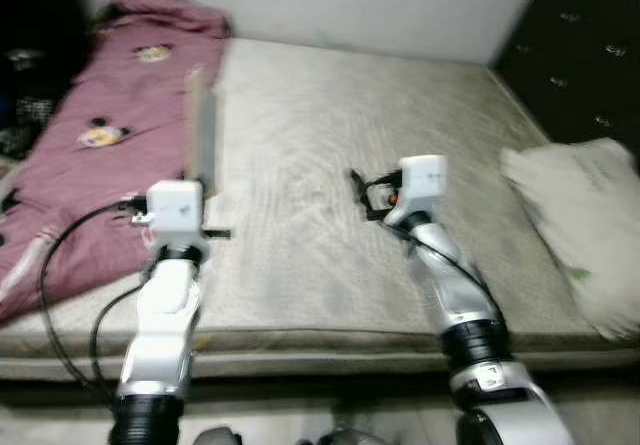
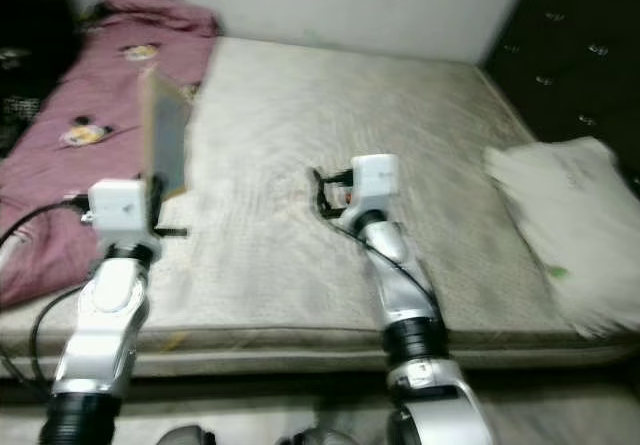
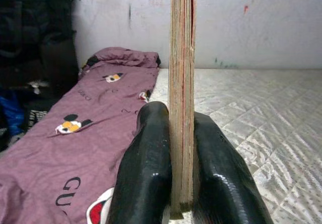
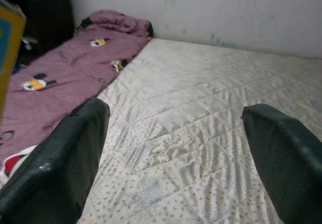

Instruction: Clean up the room

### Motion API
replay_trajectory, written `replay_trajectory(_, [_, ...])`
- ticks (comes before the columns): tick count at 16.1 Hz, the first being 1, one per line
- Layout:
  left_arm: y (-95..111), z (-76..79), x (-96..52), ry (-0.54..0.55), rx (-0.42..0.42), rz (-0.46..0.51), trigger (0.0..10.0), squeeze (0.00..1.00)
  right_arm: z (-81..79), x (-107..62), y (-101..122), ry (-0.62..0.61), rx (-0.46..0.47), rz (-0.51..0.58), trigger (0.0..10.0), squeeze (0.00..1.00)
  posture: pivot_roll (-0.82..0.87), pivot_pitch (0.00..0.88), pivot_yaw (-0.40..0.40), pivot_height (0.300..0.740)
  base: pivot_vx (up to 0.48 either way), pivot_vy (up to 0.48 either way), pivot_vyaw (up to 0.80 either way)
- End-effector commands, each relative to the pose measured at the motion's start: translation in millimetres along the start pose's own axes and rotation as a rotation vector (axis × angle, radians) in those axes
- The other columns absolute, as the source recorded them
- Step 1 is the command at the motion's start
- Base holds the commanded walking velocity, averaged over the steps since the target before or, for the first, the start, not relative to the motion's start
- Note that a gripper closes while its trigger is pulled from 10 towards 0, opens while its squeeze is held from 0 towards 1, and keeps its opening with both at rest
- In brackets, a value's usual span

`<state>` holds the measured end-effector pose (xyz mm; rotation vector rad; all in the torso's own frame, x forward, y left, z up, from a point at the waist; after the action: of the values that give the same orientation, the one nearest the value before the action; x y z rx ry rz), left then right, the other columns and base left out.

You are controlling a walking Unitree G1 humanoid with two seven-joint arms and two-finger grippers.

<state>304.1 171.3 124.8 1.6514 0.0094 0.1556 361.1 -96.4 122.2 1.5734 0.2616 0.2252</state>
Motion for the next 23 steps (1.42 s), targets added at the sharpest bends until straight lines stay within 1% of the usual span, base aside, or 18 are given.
replay_trajectory(1, [16,7.5,4.1,-0.018,-0.013,0.072,10.0,0.00,12.4,-1.0,5,-0.027,-0.017,0.012,10.0,0.00,-0.05,0.000,-0.090,0.740,0.000,-0.240,0.00])
replay_trajectory(2, [16,7.0,3.7,-0.008,-0.045,0.074,10.0,0.00,12.7,-1.0,5,-0.027,-0.018,0.012,10.0,0.00,-0.05,0.000,-0.090,0.740,0.000,0.000,0.00])
replay_trajectory(4, [14,6.1,3.3,0.004,-0.032,0.070,10.0,0.00,12.8,-0.9,5,-0.027,-0.019,0.012,10.0,0.00,-0.05,0.000,-0.090,0.740,0.000,0.000,0.00])
replay_trajectory(5, [11,3.1,3.1,0.036,-0.066,0.048,10.0,0.00,13.3,-0.5,5,-0.028,-0.019,0.012,10.0,0.00,-0.05,0.000,-0.092,0.740,0.000,0.000,0.00])
replay_trajectory(6, [7,0.6,3.1,0.061,-0.076,0.012,10.0,0.00,13.5,-0.1,5,-0.028,-0.019,0.013,10.0,0.00,-0.05,0.000,-0.091,0.740,0.000,0.000,0.00])
replay_trajectory(7, [6,-1.6,3.2,0.079,-0.055,0.005,10.0,0.00,13.5,0.0,5,-0.028,-0.019,0.014,10.0,0.00,-0.05,0.000,-0.091,0.740,0.000,0.000,0.00])
replay_trajectory(8, [5,0.3,3.9,0.019,-0.100,0.014,10.0,0.00,13.6,0.1,5,-0.028,-0.017,0.015,10.0,0.00,-0.05,0.000,-0.091,0.740,0.000,0.000,0.00])
replay_trajectory(9, [6,0.6,3.6,-0.005,-0.106,0.029,10.0,0.00,13.7,0.1,5,-0.028,-0.016,0.015,10.0,0.00,-0.05,0.000,-0.091,0.740,0.000,0.000,0.00])
replay_trajectory(10, [4,-3.2,3.8,0.032,-0.117,0.013,10.0,0.00,13.6,0.4,5,-0.028,-0.015,0.014,10.0,0.00,-0.05,0.000,-0.090,0.740,0.000,0.000,0.00])
replay_trajectory(11, [3,-6.6,4.4,0.062,-0.104,0.009,10.0,0.00,13.6,0.7,6,-0.028,-0.015,0.014,10.0,0.00,-0.05,0.000,-0.090,0.740,0.000,0.000,0.00])
replay_trajectory(12, [5,-8.3,4.8,0.079,-0.099,0.028,10.0,0.00,13.5,0.8,6,-0.028,-0.020,0.015,10.0,0.00,-0.05,0.000,-0.090,0.740,0.000,0.000,0.00])
replay_trajectory(13, [5,-8.0,5.1,0.077,-0.107,0.016,10.0,0.00,13.2,1.0,7,-0.024,-0.033,0.020,10.0,0.00,-0.05,0.000,-0.090,0.740,0.000,0.000,0.00])
replay_trajectory(15, [6,-6.3,5.3,0.052,-0.111,0.026,10.0,0.00,13.0,1.5,8,-0.024,-0.038,0.024,10.0,0.00,-0.05,0.000,-0.092,0.740,0.000,0.000,0.50])
replay_trajectory(18, [6,-4.8,5.3,0.043,-0.089,0.024,10.0,0.00,12.9,2.0,8,-0.022,-0.040,0.026,10.0,0.00,-0.05,0.000,-0.093,0.740,0.000,0.000,0.00])
replay_trajectory(21, [6,-3.8,5.3,0.038,-0.101,0.027,10.0,0.00,12.9,2.0,8,-0.017,-0.046,0.026,10.0,0.00,-0.05,0.000,-0.094,0.740,0.000,-0.266,0.27])
replay_trajectory(23, [7,-2.8,5.7,0.035,-0.103,0.029,10.0,0.00,12.1,2.3,9,-0.009,-0.051,0.029,10.0,0.00,-0.05,0.000,-0.095,0.740,0.000,-0.266,0.70])
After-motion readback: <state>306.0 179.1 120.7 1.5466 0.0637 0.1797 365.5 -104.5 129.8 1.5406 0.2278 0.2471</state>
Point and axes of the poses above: a point about 5 cm out from each wrist's last joint towards the gripper, its own x axis pointing out of the wrist towards the gripper, its own y axis along the axis of the wrist's last joint, z = x × y, the point moved 2 cm from there along x, pointing out of the wrist towards the gripper, and after that the axes turned 3 degrees about -x, right-handed, at the moved point
